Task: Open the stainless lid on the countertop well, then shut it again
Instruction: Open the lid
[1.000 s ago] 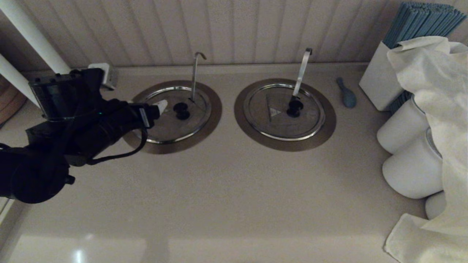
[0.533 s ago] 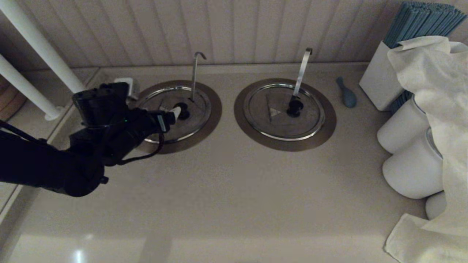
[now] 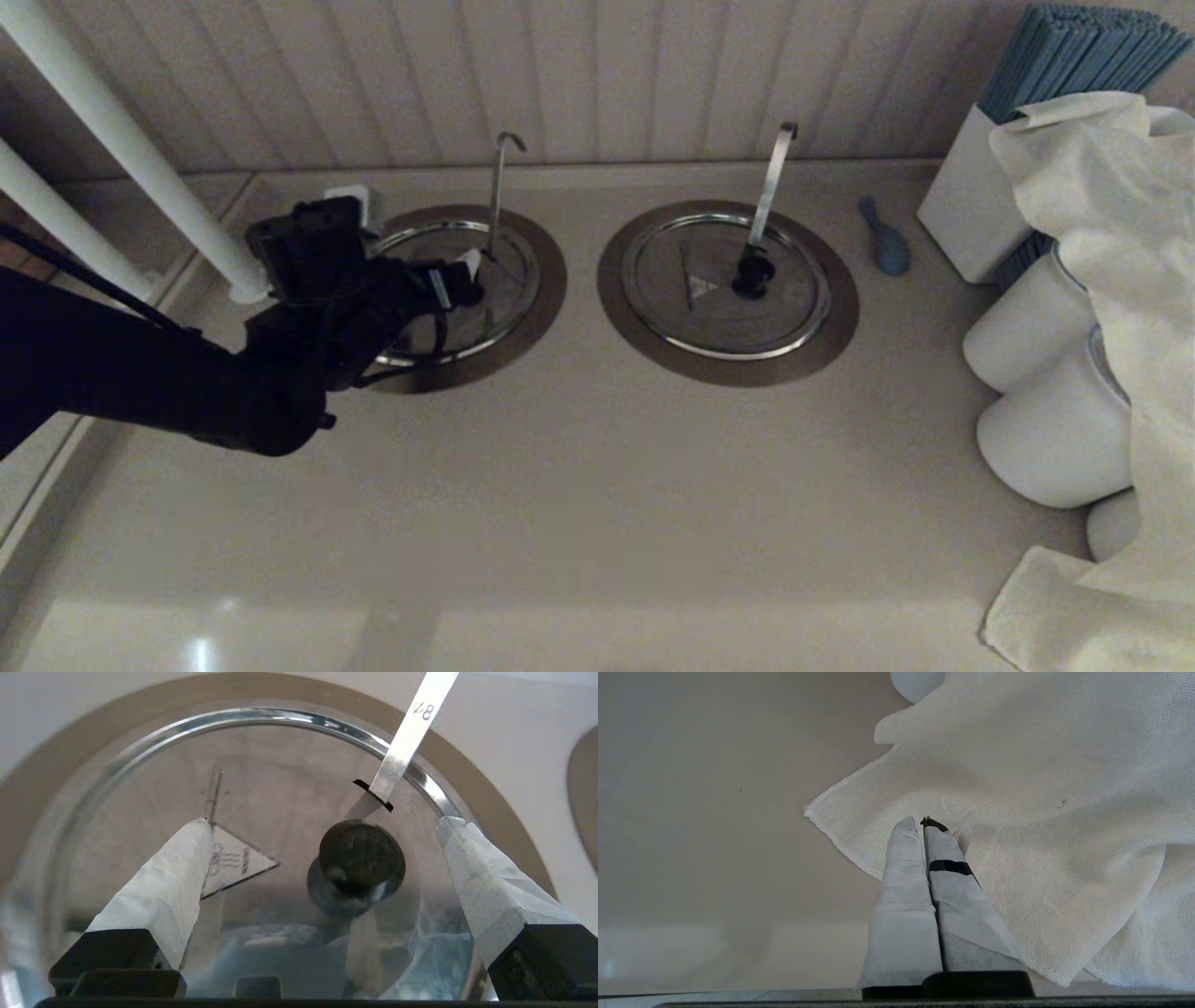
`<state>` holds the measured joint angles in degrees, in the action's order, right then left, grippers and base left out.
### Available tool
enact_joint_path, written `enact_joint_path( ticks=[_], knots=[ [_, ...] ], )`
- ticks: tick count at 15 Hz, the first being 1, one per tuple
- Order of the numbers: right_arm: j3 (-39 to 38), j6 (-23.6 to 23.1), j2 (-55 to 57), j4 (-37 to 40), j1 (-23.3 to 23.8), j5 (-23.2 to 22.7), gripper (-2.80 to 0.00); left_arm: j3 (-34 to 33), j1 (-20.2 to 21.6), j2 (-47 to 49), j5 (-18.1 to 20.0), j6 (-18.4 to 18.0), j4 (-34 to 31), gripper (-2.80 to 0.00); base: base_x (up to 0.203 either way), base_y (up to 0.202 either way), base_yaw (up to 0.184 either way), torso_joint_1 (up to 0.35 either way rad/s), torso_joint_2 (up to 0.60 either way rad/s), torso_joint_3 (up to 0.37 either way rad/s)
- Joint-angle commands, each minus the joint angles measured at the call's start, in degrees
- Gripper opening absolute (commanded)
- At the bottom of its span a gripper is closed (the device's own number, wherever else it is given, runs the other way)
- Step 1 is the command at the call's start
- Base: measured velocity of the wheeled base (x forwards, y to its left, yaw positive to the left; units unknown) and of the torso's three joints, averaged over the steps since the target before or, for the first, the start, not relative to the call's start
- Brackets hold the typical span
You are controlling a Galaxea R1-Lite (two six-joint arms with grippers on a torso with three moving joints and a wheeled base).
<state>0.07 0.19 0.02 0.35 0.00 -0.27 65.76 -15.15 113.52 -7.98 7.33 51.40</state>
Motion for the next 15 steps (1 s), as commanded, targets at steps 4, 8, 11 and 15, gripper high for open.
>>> enact_joint_path(
  ticks=[4, 8, 11, 15],
  knots=[
    [0.0, 0.0, 0.0, 0.0, 0.0, 0.0, -2.80, 1.3, -1.1, 3.6, -0.1, 0.0, 0.4, 0.00, 0.000, 0.000, 0.000, 0.000, 0.00, 0.000],
    [0.0, 0.0, 0.0, 0.0, 0.0, 0.0, -2.80, 2.5, -1.3, 5.9, -0.3, 0.0, 0.9, 0.00, 0.000, 0.000, 0.000, 0.000, 0.00, 0.000],
    [0.0, 0.0, 0.0, 0.0, -0.1, 0.0, -2.80, 2.8, -1.2, 9.0, -0.9, -0.4, 7.6, 0.00, 0.000, 0.000, 0.000, 0.000, 0.00, 0.000],
    [0.0, 0.0, 0.0, 0.0, 0.0, 0.0, -2.80, 2.1, -1.3, 7.4, -2.1, -0.9, 8.3, 0.00, 0.000, 0.000, 0.000, 0.000, 0.00, 0.000]
  ],
)
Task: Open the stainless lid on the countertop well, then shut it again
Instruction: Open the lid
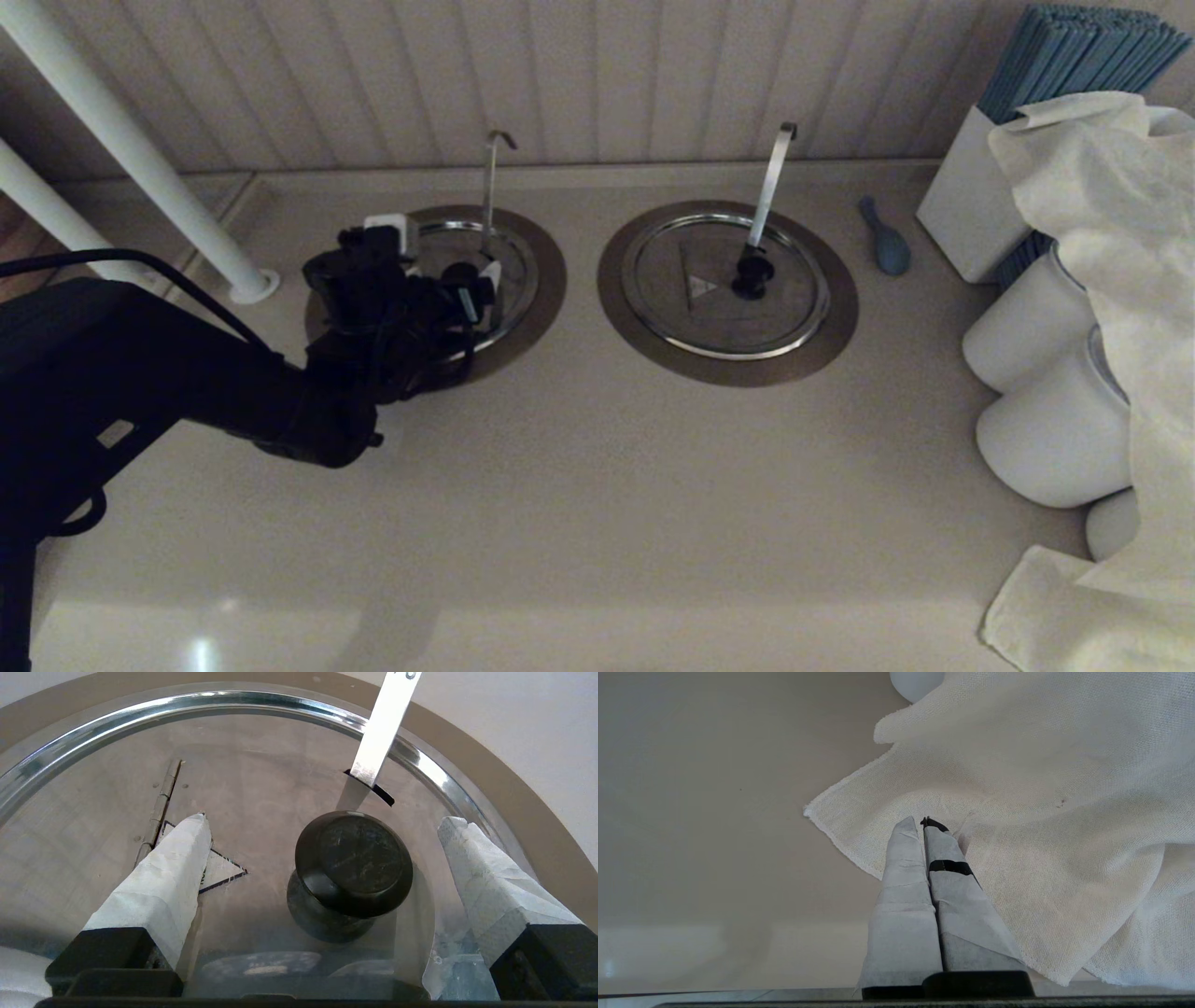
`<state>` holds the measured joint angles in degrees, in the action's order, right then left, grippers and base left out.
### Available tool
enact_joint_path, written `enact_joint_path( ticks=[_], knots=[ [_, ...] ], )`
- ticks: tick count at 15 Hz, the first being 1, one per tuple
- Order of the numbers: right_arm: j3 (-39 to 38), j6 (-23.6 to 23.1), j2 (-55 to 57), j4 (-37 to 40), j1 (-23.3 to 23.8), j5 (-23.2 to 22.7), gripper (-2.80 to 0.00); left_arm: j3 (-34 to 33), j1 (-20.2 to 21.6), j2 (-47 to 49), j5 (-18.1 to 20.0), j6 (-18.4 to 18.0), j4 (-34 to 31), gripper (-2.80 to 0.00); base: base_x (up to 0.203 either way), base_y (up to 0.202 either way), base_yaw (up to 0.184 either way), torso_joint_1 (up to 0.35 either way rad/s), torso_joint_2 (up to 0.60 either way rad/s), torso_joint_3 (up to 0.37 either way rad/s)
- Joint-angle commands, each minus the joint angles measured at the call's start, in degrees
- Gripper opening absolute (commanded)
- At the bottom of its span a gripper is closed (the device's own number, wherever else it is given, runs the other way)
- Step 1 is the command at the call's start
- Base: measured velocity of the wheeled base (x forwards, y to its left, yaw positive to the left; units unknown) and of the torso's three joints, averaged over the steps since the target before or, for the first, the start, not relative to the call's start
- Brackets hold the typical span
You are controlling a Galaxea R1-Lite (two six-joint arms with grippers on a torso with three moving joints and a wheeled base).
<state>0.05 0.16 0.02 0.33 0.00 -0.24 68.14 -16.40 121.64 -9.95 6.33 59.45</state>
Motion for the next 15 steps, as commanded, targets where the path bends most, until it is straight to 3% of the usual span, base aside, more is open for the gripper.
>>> enact_joint_path(
  ticks=[1, 6, 10, 15],
  knots=[
    [0.0, 0.0, 0.0, 0.0, 0.0, 0.0, -2.80, -1.0, 0.0, -1.5, -0.1, 0.1, 0.2, 0.00, 0.000, 0.000, 0.000, 0.000, 0.00, 0.000],
    [0.0, 0.0, 0.0, 0.0, 0.0, 0.0, -2.80, -4.5, 0.0, -2.0, 0.3, -2.3, 0.4, 0.00, 0.000, 0.000, 0.000, 0.000, 0.00, 0.000],
    [0.0, 0.0, 0.0, 0.0, 0.0, 0.0, -2.80, -8.1, 0.0, -3.1, 2.2, -2.7, 4.3, 0.00, 0.000, 0.000, 0.000, 0.000, 0.00, 0.000],
    [0.0, 0.0, 0.0, 0.0, 0.0, 0.0, -2.80, -7.9, 0.1, 0.8, 2.4, -4.6, 6.5, 0.00, 0.000, 0.000, 0.000, 0.000, 0.00, 0.000]
  ],
)
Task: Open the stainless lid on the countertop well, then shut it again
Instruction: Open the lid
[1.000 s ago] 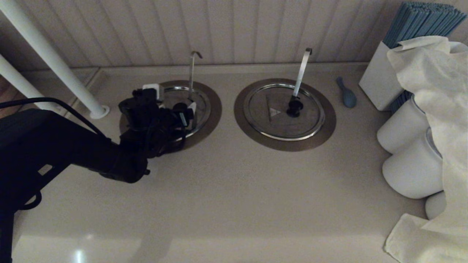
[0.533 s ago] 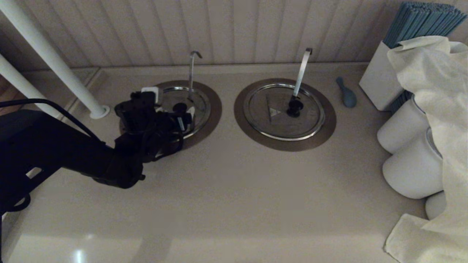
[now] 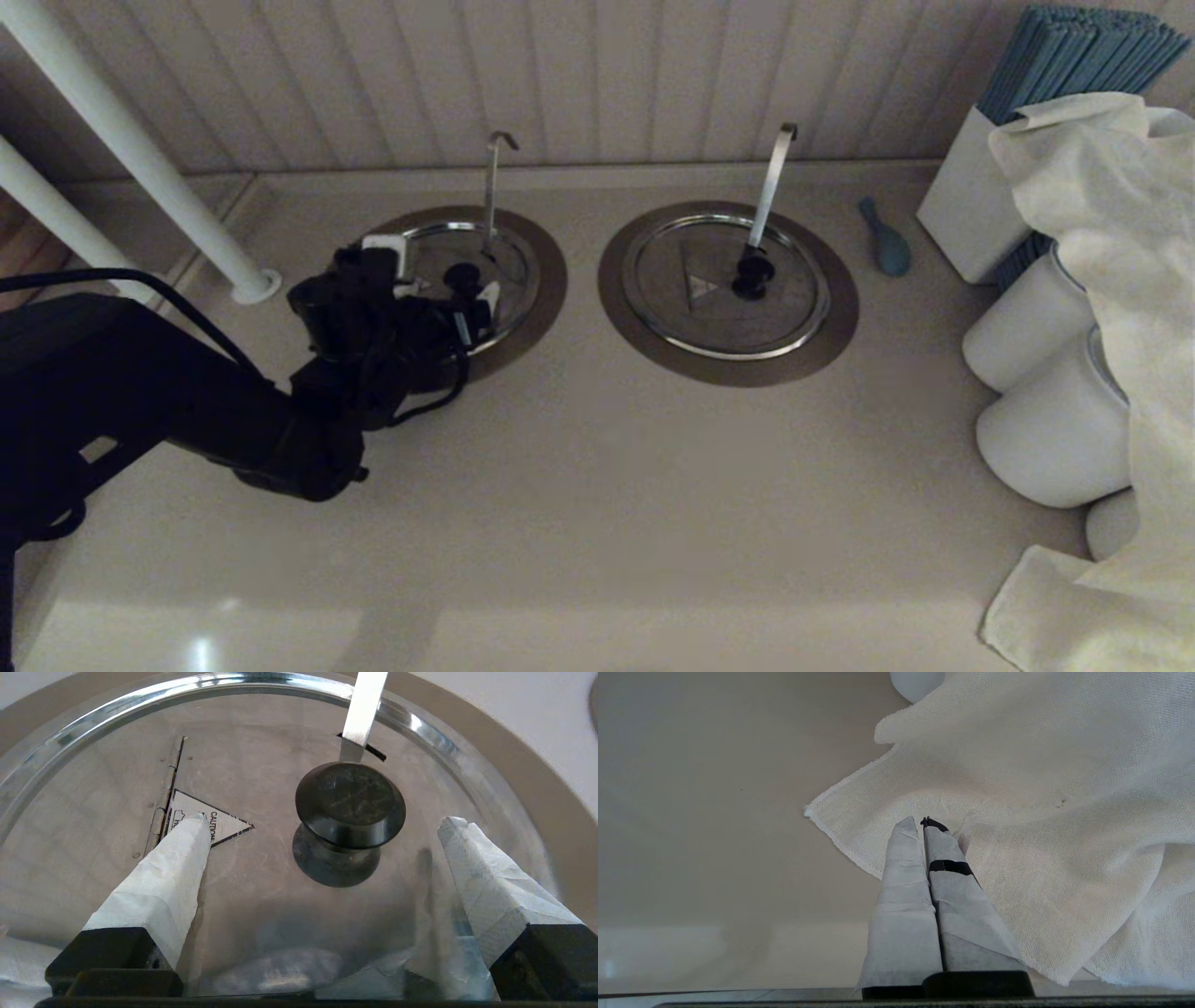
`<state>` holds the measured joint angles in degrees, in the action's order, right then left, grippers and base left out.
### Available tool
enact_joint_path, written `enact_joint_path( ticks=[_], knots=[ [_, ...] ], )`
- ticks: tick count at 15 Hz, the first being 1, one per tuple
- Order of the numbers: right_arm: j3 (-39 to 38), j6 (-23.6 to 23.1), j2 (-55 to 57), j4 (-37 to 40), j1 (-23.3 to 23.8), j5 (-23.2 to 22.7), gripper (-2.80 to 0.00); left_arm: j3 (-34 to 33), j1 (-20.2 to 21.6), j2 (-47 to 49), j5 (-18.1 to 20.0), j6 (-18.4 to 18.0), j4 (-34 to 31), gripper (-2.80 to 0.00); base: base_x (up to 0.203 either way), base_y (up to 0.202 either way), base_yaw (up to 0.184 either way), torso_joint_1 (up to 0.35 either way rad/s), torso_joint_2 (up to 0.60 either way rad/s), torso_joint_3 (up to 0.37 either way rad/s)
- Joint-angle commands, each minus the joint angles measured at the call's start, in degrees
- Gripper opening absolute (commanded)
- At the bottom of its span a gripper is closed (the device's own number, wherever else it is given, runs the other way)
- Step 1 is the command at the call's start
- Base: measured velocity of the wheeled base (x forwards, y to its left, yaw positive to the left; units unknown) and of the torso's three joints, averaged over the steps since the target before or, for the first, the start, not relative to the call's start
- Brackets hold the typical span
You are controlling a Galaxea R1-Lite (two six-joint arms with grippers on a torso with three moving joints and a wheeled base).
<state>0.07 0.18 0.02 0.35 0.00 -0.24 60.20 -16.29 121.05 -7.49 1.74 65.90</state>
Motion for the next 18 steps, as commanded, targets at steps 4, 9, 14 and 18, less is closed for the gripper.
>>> enact_joint_path(
  ticks=[4, 9, 14, 18],
  knots=[
    [0.0, 0.0, 0.0, 0.0, 0.0, 0.0, -2.80, 0.9, 0.6, 3.0, -0.2, -0.4, 0.0, 0.00, 0.000, 0.000, 0.000, 0.000, 0.00, 0.000],
    [0.0, 0.0, 0.0, 0.0, 0.0, 0.0, -2.80, 1.7, 1.9, 2.0, -0.2, -1.4, 0.1, 0.00, 0.000, 0.000, 0.000, 0.000, 0.00, 0.000],
    [0.0, 0.0, 0.0, 0.0, 0.0, 0.0, -2.80, 1.3, 3.5, 0.2, -0.2, -3.0, 1.1, 0.00, 0.000, 0.000, 0.000, 0.000, 0.00, 0.000],
    [0.0, 0.0, 0.0, 0.0, 0.0, 0.0, -2.80, 1.2, 3.4, 0.1, -0.2, -3.1, 1.5, 0.00, 0.000, 0.000, 0.000, 0.000, 0.00, 0.000]
  ],
)
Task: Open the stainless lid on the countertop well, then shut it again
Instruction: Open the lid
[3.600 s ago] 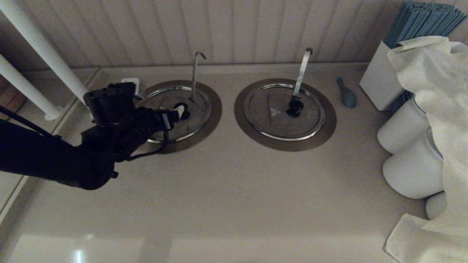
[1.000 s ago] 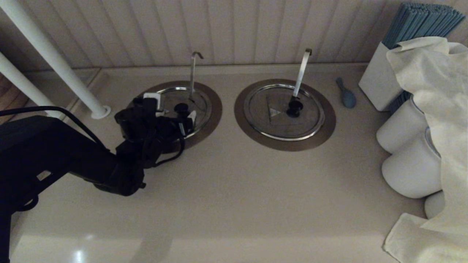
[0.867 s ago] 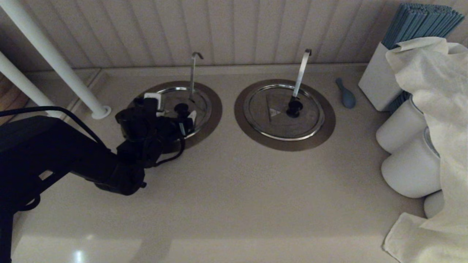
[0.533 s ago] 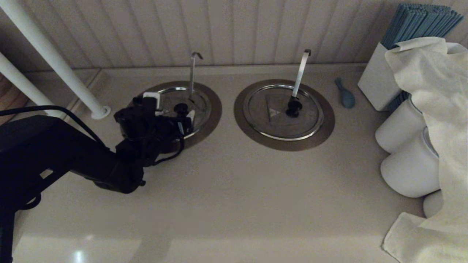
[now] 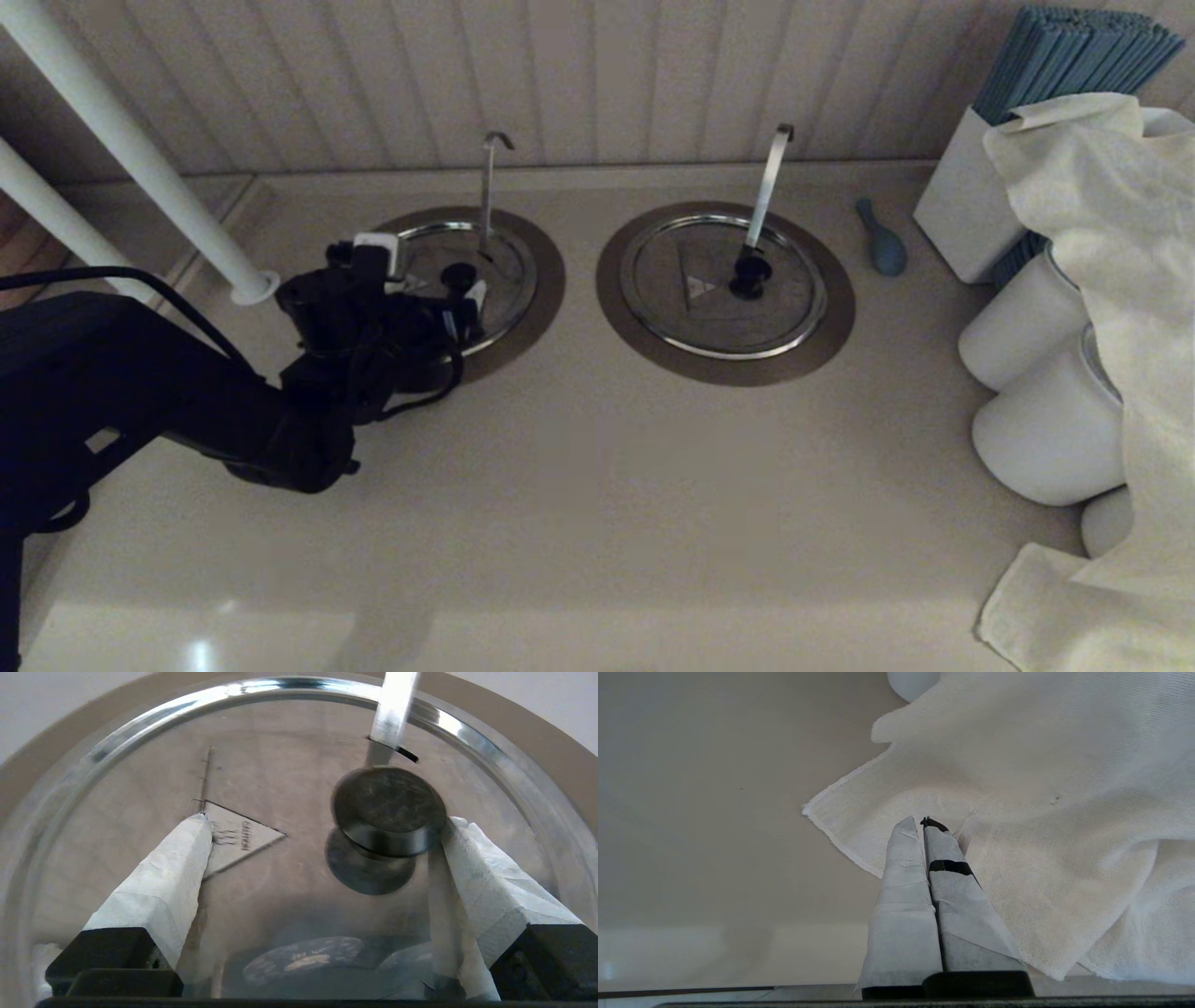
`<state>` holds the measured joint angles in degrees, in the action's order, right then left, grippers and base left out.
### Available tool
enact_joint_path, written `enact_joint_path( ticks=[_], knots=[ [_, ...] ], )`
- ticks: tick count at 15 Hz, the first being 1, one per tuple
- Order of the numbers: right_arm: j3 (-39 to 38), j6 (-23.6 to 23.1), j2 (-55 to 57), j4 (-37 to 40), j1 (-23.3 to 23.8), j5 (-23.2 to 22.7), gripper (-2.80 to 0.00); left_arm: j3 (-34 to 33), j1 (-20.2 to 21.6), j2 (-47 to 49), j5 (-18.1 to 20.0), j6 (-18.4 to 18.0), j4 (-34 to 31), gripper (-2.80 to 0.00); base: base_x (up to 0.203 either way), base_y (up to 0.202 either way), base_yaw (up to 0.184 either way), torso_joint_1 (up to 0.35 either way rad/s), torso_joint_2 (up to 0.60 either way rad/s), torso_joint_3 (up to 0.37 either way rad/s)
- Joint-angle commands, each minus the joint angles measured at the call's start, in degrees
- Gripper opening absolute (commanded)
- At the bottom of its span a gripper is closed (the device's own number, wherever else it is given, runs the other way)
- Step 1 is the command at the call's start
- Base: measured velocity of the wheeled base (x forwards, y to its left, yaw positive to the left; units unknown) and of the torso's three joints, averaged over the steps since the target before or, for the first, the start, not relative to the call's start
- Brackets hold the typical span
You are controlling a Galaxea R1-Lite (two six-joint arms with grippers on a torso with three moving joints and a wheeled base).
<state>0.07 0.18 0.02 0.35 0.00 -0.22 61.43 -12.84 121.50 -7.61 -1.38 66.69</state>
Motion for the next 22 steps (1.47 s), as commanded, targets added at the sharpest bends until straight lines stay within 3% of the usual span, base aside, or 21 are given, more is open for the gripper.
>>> enact_joint_path(
  ticks=[1, 22],
  knots=[
    [-0.1, 0.0, 0.0, 0.0, 0.0, 0.0, -2.80, 0.0, -0.1, -0.8, 0.0, 0.0, 0.7, 0.00, 0.000, 0.000, 0.000, 0.000, 0.00, 0.000],
    [0.0, 0.0, 0.0, 0.0, 0.0, 0.0, -2.80, 0.3, 1.4, -5.5, 0.0, 0.4, 0.6, 0.00, 0.000, 0.000, 0.000, 0.000, 0.00, 0.000]
  ],
)
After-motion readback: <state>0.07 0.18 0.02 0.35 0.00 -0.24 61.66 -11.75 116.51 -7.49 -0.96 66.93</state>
